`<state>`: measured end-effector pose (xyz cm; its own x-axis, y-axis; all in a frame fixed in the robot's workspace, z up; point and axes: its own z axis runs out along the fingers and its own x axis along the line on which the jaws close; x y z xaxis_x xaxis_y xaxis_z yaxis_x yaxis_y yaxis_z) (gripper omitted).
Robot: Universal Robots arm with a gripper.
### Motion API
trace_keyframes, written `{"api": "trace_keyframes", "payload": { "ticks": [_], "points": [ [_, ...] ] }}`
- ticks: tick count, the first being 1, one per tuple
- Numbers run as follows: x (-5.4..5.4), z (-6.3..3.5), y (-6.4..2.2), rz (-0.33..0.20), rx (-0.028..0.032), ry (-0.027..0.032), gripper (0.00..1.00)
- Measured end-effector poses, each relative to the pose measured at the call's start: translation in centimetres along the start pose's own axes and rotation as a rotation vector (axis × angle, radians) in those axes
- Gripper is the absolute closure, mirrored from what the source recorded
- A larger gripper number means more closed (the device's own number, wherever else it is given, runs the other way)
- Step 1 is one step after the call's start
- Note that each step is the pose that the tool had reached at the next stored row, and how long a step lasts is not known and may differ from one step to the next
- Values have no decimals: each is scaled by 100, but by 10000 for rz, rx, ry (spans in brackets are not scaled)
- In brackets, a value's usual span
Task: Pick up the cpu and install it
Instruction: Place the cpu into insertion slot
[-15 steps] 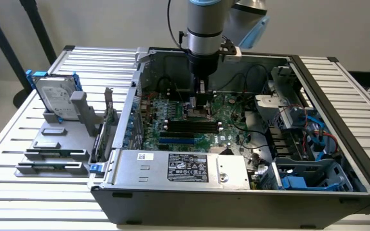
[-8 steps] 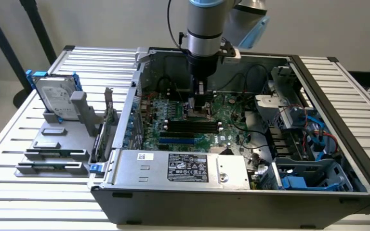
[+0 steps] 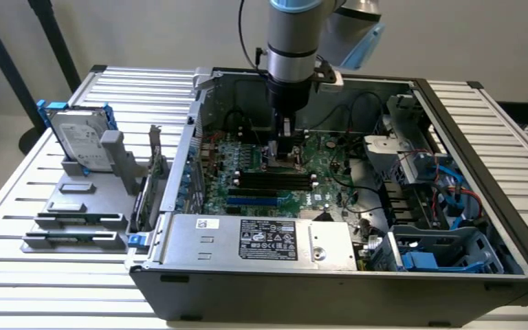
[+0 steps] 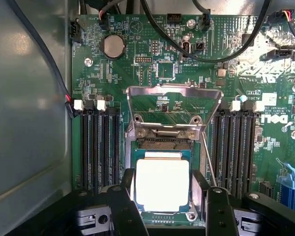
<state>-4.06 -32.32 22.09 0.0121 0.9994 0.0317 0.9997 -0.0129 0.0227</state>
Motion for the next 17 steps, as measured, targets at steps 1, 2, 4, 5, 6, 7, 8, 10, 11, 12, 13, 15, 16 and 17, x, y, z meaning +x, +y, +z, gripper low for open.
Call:
{"api": "trace_keyframes", "payload": {
  "ticks": [1,2,4,5,6,7,8,10,11,12,13,15,16,17],
  "points": [
    [-4,3,0,1,21,-2,45],
    [-8,7,1,1,41,-2,45],
    [-19,15,3,3,87,-3,45],
    [-25,19,5,4,115,-3,45],
    [-29,22,9,5,140,-3,45],
    [-33,25,15,5,158,-3,45],
    [-34,27,19,4,165,-4,45],
    [-35,31,20,4,168,-6,45],
    [-35,32,20,5,169,-7,45],
    [-34,34,20,5,169,-7,45],
    [-34,38,21,5,167,-4,45],
    [-35,48,21,4,168,-17,45],
    [-35,54,20,3,169,-34,45],
    [-35,62,20,3,170,-69,45]
  ]
}}
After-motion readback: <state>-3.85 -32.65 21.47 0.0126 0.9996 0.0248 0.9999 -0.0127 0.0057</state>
